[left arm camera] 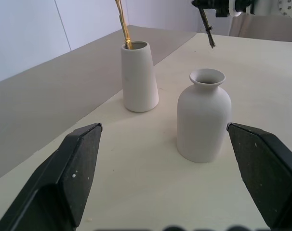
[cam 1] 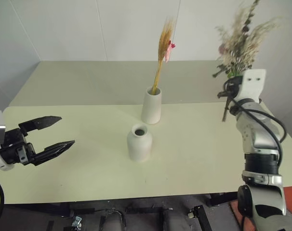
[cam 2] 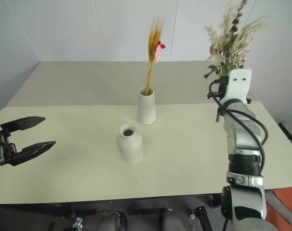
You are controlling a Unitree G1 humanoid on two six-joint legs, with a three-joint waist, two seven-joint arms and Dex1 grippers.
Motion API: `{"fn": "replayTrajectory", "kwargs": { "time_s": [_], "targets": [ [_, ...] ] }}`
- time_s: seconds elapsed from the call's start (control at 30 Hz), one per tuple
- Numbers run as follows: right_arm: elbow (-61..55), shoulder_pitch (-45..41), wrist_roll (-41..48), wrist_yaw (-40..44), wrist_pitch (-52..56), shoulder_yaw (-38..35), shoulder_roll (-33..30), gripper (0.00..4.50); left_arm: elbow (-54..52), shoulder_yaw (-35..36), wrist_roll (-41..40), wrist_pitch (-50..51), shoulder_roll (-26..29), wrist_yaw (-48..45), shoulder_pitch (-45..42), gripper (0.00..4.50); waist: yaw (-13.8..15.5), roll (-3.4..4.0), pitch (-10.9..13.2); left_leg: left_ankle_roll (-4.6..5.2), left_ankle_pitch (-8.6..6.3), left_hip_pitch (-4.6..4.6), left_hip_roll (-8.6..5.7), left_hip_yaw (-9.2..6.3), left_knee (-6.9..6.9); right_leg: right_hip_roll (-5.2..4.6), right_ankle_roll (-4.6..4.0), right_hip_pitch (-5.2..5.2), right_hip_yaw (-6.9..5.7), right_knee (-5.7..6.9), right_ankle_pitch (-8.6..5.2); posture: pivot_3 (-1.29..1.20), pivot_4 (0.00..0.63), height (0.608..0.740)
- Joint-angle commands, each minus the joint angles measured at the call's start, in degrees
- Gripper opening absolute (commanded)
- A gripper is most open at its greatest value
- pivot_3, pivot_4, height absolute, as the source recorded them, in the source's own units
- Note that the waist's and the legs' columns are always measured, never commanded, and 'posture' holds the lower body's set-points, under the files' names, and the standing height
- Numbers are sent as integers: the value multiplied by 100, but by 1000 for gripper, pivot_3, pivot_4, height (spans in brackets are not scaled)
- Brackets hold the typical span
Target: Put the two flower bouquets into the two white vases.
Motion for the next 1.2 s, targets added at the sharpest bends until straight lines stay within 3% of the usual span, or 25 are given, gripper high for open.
{"fn": "replayTrajectory", "kwargs": {
  "time_s": [0.03,0.17,0.4,0.73,1.2],
  "targets": [
    [-1402,198,1764,1389,-454,-597,119,219,76,270,45,-90,160,-137,-29,4500,10,0,0,0,0,0,1,-1,-1,1,0,1,-1,-1,0,0,150,740],
    [-1853,138,2845,1861,-221,-581,244,219,201,231,101,-124,245,-210,-104,4500,-2,1,0,0,0,16,2,0,0,-1,1,18,-2,-2,-1,0,150,740],
    [-2147,-134,4086,2251,163,127,615,219,333,154,135,-76,369,-294,-310,4500,-5,2,0,-1,-1,45,4,1,0,-1,-9,35,-2,3,-14,0,150,740],
    [-1945,297,3485,2923,-320,1056,894,219,109,503,94,65,277,-277,-52,4500,28,2,0,-1,0,29,3,2,0,-2,-13,26,-3,-1,4,0,150,740],
    [-1716,429,2834,3171,-737,1634,1332,219,-52,592,49,171,232,-209,77,4500,23,2,0,-2,-1,33,4,1,0,0,-14,26,-4,3,3,0,150,740]
  ]
}}
